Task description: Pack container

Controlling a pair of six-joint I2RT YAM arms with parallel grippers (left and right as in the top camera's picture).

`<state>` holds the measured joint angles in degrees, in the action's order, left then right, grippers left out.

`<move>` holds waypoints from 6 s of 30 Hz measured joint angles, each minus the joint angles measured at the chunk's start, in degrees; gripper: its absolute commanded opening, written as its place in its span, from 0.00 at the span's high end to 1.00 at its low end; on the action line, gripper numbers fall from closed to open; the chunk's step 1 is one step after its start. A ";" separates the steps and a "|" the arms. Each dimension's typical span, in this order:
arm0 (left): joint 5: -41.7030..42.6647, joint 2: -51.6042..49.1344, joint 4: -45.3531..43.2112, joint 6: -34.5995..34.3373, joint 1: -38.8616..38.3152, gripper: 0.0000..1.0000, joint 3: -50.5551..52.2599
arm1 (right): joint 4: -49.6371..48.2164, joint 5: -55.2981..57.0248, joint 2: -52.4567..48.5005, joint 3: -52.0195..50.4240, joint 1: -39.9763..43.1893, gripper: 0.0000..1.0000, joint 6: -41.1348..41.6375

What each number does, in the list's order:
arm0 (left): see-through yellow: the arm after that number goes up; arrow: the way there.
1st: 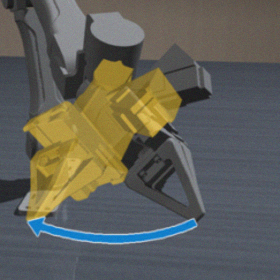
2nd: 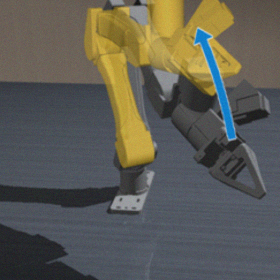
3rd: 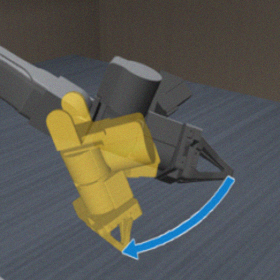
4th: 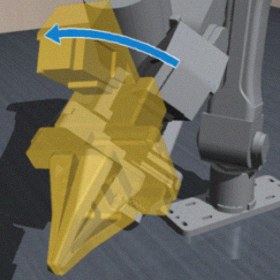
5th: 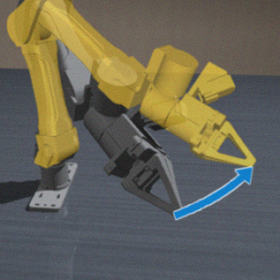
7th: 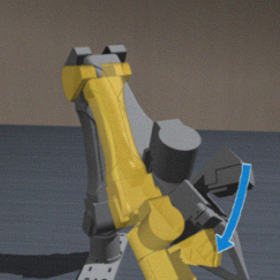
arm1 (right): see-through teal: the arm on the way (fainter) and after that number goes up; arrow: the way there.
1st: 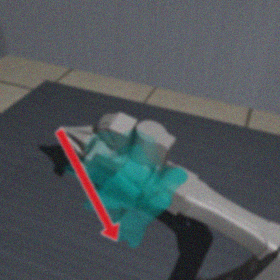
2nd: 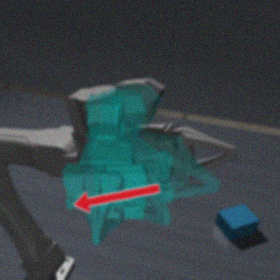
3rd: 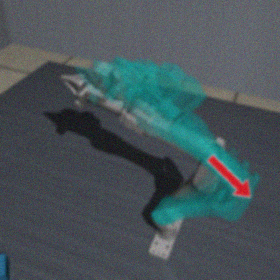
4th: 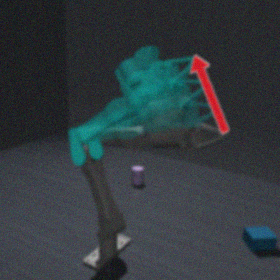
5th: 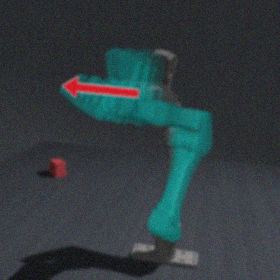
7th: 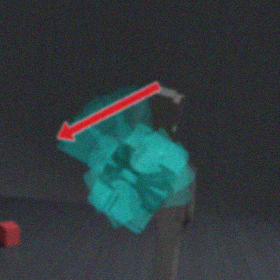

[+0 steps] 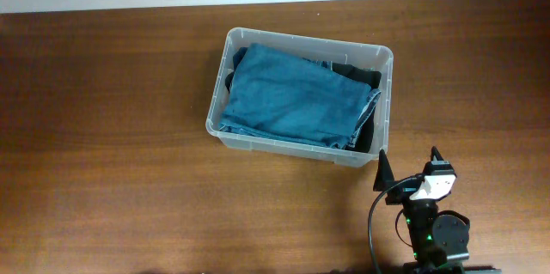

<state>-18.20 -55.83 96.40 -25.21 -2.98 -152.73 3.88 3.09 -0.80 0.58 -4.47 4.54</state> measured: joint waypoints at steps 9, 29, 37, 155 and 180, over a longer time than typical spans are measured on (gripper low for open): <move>0.26 17.70 0.07 0.00 0.00 0.01 0.20 | 0.00 0.00 0.00 0.00 0.00 0.02 0.02; 10.95 21.33 -40.24 -0.37 6.99 0.01 38.84 | 0.00 0.02 0.00 0.00 0.00 0.02 -0.02; 22.86 20.76 -68.81 -0.42 7.30 0.01 72.85 | 0.00 0.00 0.00 0.00 0.00 0.02 -0.04; 15.63 54.73 -91.84 31.67 5.95 0.01 151.88 | 0.04 -0.48 0.00 0.00 0.00 0.01 0.63; 15.63 54.73 -91.84 31.67 5.95 0.01 151.88 | 19.89 -20.09 0.00 8.87 0.00 0.02 29.77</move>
<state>-2.57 -1.10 4.56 6.46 2.96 -0.84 23.77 -16.99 -0.80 9.45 -4.47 34.30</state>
